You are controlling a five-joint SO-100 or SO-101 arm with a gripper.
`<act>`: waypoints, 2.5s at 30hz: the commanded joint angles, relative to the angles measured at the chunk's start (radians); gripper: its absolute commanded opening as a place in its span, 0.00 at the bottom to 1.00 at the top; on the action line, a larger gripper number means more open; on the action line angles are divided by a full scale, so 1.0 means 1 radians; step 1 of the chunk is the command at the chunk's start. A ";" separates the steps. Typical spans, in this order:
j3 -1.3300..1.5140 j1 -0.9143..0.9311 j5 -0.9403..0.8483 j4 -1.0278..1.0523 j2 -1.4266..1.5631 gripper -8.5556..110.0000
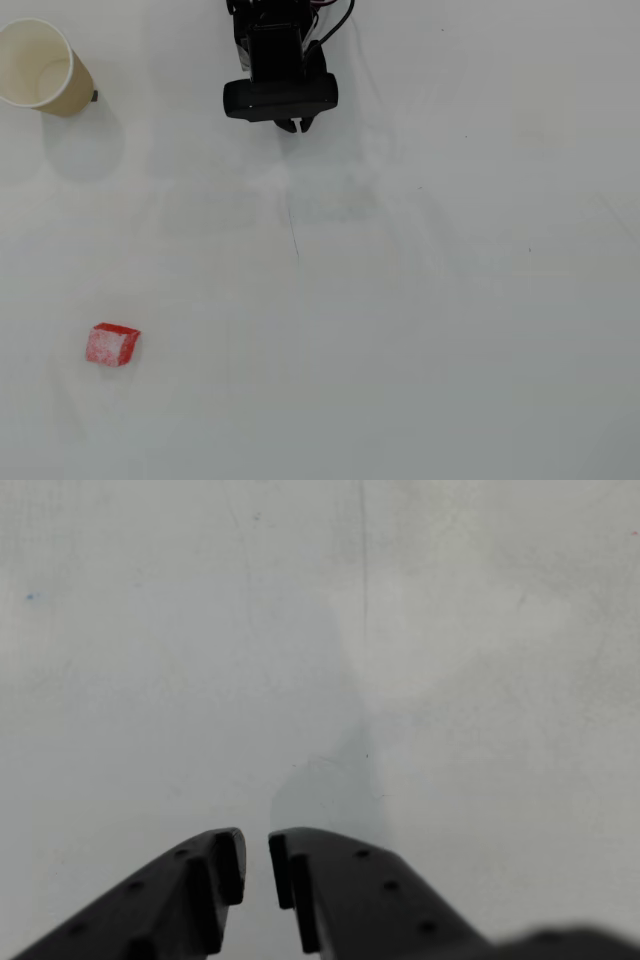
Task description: Pick up the cube and drop it in the cup.
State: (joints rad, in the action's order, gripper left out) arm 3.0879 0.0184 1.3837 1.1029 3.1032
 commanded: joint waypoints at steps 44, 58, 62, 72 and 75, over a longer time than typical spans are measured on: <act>0.035 0.566 0.008 -0.439 0.037 0.08; 0.035 0.597 0.008 -0.765 0.037 0.08; 0.035 0.661 0.008 -0.741 0.037 0.08; 0.035 0.690 0.008 -0.732 0.037 0.08; 0.035 0.672 0.008 -0.729 0.035 0.07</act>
State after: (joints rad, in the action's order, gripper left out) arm 3.0879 0.7072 1.3837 0.3758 3.1032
